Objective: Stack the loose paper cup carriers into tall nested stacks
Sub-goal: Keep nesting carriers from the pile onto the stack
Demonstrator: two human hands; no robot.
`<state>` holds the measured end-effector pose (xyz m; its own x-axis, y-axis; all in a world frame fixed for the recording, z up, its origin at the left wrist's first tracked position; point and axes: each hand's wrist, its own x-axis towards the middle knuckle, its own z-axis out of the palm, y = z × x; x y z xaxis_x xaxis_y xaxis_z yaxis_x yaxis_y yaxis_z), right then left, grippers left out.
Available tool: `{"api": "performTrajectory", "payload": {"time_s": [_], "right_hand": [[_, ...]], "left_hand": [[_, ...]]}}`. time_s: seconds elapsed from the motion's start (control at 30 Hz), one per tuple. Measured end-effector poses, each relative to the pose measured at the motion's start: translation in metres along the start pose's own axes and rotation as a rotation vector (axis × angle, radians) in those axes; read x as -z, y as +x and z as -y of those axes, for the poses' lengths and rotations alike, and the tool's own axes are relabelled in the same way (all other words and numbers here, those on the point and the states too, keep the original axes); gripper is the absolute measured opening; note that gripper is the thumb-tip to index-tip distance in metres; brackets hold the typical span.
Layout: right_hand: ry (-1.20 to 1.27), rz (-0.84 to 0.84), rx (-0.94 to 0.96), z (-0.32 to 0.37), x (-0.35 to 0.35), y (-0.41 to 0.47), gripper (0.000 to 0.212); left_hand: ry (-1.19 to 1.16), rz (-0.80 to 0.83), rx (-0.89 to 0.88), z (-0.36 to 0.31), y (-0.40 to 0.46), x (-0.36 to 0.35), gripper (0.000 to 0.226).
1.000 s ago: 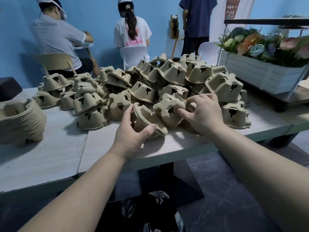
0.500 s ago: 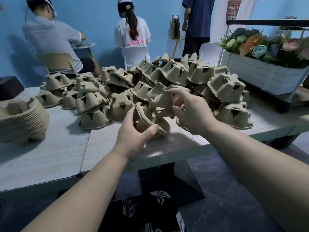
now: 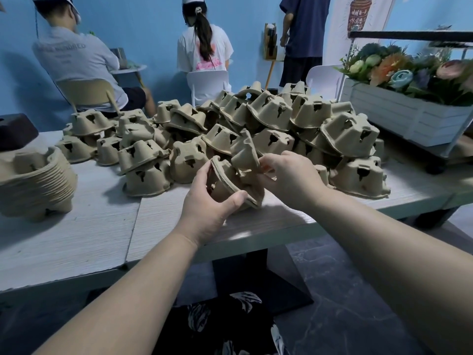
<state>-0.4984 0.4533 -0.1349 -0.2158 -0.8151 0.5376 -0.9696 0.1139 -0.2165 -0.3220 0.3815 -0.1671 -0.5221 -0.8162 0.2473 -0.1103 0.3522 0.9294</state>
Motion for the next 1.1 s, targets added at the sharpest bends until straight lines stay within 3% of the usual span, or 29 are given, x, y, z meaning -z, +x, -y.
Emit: {"api": "performTrajectory", "payload": {"time_s": [0.2, 0.27, 0.43, 0.6, 0.7, 0.83, 1.0, 1.1], "right_hand": [[0.297, -0.269, -0.075, 0.015, 0.02, 0.014, 0.015], [0.321, -0.268, -0.076, 0.018, 0.019, 0.013, 0.016], [0.031, -0.231, 0.188, 0.01, -0.001, -0.012, 0.031], [0.035, -0.074, 0.172, -0.002, -0.006, -0.026, 0.057], [0.082, -0.107, 0.089, -0.003, -0.002, -0.018, 0.042], [0.275, -0.301, 0.03, 0.007, 0.004, -0.013, 0.021], [0.412, -0.345, 0.023, 0.022, 0.005, -0.016, 0.017], [0.365, -0.351, 0.074, 0.024, 0.003, -0.02, 0.017]], "left_hand": [[-0.011, -0.005, 0.001, -0.001, -0.001, -0.001, 0.107], [-0.017, -0.003, 0.0, -0.001, -0.001, -0.001, 0.106], [-0.011, -0.006, 0.002, -0.002, -0.001, -0.001, 0.1], [-0.004, 0.0, 0.006, 0.001, 0.0, 0.0, 0.101], [-0.004, 0.0, 0.014, 0.001, -0.001, 0.0, 0.104], [0.002, -0.001, 0.014, 0.0, -0.001, 0.0, 0.104], [-0.02, -0.002, -0.005, 0.001, 0.0, -0.001, 0.1], [-0.022, -0.001, 0.003, 0.002, 0.0, 0.0, 0.107]]}}
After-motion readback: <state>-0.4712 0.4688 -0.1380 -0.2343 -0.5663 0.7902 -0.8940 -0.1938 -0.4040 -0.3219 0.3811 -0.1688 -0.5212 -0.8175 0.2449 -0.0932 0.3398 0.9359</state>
